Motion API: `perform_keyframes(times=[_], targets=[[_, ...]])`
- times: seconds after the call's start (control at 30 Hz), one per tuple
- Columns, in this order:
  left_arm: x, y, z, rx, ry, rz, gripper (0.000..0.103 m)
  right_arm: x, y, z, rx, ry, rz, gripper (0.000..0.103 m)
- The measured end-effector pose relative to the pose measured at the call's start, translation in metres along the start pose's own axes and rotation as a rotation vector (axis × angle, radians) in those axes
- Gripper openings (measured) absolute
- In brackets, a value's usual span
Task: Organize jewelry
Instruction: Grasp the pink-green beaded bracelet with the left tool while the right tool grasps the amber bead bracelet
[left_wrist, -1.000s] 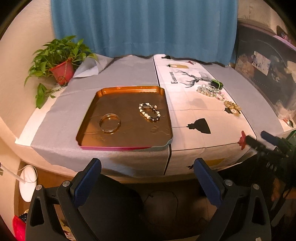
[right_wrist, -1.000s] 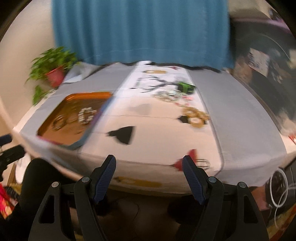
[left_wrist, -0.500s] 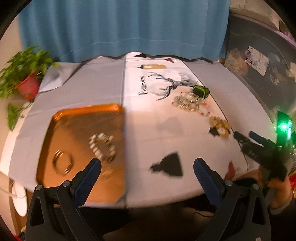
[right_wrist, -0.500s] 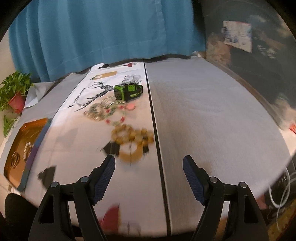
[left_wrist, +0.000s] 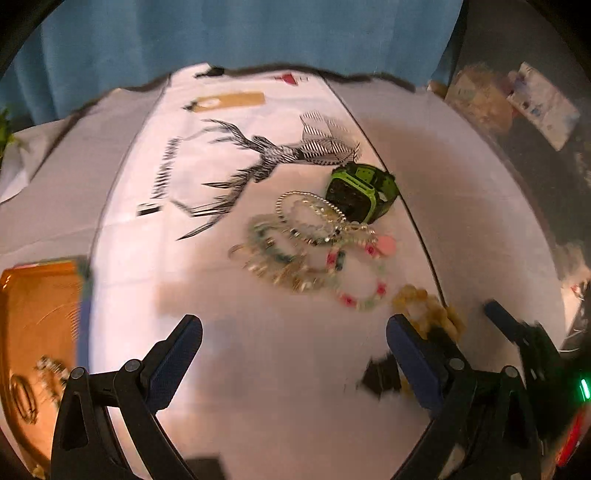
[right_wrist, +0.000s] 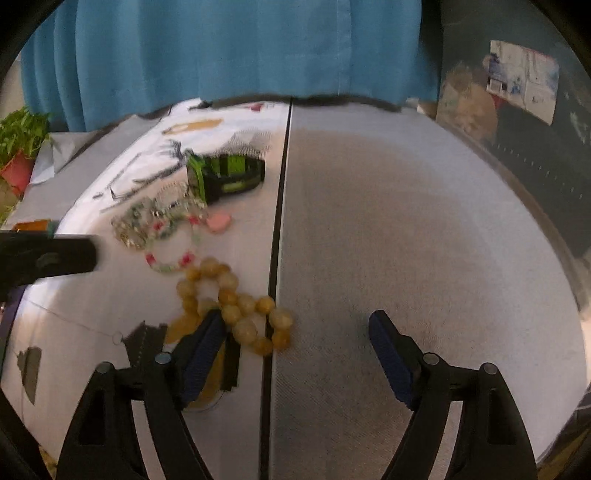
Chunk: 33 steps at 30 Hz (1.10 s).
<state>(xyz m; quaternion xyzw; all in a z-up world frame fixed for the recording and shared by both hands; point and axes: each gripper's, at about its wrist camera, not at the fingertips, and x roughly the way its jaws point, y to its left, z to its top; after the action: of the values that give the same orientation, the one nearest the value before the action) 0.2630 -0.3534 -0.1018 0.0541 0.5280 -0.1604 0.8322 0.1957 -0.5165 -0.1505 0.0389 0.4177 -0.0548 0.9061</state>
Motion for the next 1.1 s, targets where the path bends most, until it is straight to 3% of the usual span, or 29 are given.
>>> perform_keyframes(times=[0.17, 0.27, 0.63, 0.67, 0.7, 0.73, 0.77, 0.87, 1.1], targets=[[0.035, 0.001, 0.011, -0.072, 0.069, 0.027, 0.099, 0.0, -0.003, -0.001, -0.013, -0.008, 0.01, 0.084], [0.042, -0.003, 0.011, -0.042, 0.051, 0.086, 0.1, 0.001, -0.004, 0.0, -0.017, -0.01, 0.014, 0.085], [0.023, 0.012, -0.023, -0.016, 0.076, 0.087, 0.099, 0.0, -0.002, 0.0, -0.016, -0.006, 0.007, 0.083], [0.02, 0.011, -0.026, -0.009, 0.063, 0.085, 0.086, -0.002, 0.0, -0.001, -0.024, -0.012, 0.018, 0.074], [0.013, 0.008, -0.029, 0.02, 0.025, 0.071, 0.049, -0.003, 0.001, -0.001, -0.038, -0.024, 0.03, 0.046], [0.008, 0.005, -0.03, 0.062, 0.005, 0.049, 0.024, -0.005, 0.004, -0.002, -0.057, -0.036, 0.041, 0.028], [0.007, 0.001, -0.03, 0.101, 0.02, 0.019, 0.008, -0.007, 0.007, -0.003, -0.068, -0.032, 0.03, 0.01], [0.004, 0.004, -0.033, 0.074, 0.059, -0.098, 0.004, -0.012, 0.005, -0.002, -0.02, -0.012, 0.074, 0.01], [-0.036, 0.021, -0.041, 0.068, -0.02, -0.124, 0.004, -0.051, 0.0, 0.005, 0.022, -0.071, 0.051, 0.01]])
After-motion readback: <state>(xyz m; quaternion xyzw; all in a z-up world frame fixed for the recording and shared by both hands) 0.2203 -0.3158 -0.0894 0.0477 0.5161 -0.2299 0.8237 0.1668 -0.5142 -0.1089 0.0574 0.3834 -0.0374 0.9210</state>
